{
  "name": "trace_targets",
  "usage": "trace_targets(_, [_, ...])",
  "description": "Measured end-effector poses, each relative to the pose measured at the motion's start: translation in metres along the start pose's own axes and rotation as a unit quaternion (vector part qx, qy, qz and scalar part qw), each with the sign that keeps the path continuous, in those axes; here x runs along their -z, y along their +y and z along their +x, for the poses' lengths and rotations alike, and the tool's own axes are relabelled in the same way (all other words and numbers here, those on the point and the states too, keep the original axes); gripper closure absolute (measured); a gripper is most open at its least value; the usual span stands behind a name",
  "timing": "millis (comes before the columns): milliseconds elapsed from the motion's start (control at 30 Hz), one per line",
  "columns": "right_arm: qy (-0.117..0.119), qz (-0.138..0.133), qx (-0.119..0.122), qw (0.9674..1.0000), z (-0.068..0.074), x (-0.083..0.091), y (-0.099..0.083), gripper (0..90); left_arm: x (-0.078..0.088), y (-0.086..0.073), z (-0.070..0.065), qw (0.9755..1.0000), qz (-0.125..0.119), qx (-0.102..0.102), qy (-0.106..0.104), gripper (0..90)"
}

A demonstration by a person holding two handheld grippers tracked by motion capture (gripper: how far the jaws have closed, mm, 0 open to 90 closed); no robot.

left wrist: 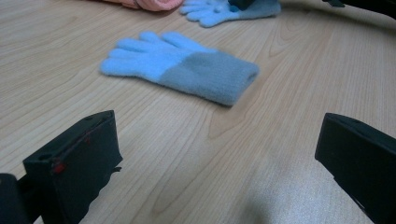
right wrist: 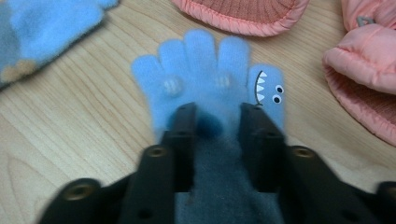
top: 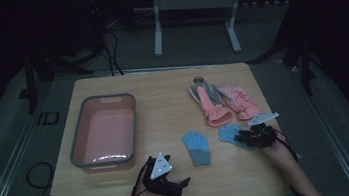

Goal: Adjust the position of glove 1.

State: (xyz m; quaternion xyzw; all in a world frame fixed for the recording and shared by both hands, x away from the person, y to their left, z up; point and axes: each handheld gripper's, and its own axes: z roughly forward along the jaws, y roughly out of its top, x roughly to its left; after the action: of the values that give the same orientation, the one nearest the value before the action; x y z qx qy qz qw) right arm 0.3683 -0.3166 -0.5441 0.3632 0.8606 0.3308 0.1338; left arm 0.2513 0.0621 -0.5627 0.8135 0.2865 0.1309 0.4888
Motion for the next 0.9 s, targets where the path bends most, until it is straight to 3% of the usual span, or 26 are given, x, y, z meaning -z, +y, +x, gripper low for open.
trace_targets(133, [-0.016,-0.008,-0.023,0.9996,0.006,0.000,-0.002,84.5,0.000,0.000,0.000,1.0000,0.000,0.000,0.000,0.1])
trace_targets(167, [-0.017,-0.011,-0.047,0.9987,0.007,0.001,-0.003,85.0,0.000,0.000,0.000,1.0000,0.000,0.000,0.000,0.1])
trace_targets(233, [-0.026,-0.009,-0.073,0.9969,0.011,0.004,-0.003,85.9,0.000,0.000,0.000,1.0000,0.001,0.000,0.000,0.1])
trace_targets(367, [-0.039,-0.022,-0.140,0.9891,0.024,0.024,0.003,86.4,0.000,0.000,0.001,1.0000,0.000,0.003,-0.002,0.1])
trace_targets(467, [-0.062,-0.038,-0.155,0.9852,0.038,0.041,0.011,86.5,0.000,0.000,0.000,1.0000,0.001,0.001,-0.001,0.1])
trace_targets(567, [-0.094,-0.046,-0.173,0.9793,0.051,0.054,0.019,86.7,0.000,0.000,0.000,1.0000,0.001,0.000,0.000,0.1])
trace_targets(633, [-0.098,-0.052,-0.191,0.9754,0.058,0.059,0.021,86.8,0.000,0.000,0.001,1.0000,0.001,0.002,-0.001,0.1])
trace_targets(700, [-0.120,-0.056,-0.194,0.9720,0.066,0.063,0.023,86.8,0.000,0.000,0.001,1.0000,0.000,0.003,-0.001,0.1])
trace_targets(833, [-0.138,-0.067,-0.229,0.9612,0.076,0.064,0.020,86.8,0.000,0.000,0.000,1.0000,0.001,0.000,0.000,0.1])
trace_targets(900, [-0.151,-0.073,-0.250,0.9535,0.081,0.059,0.014,86.8,0.000,0.000,0.000,1.0000,0.002,0.000,-0.001,0.1])
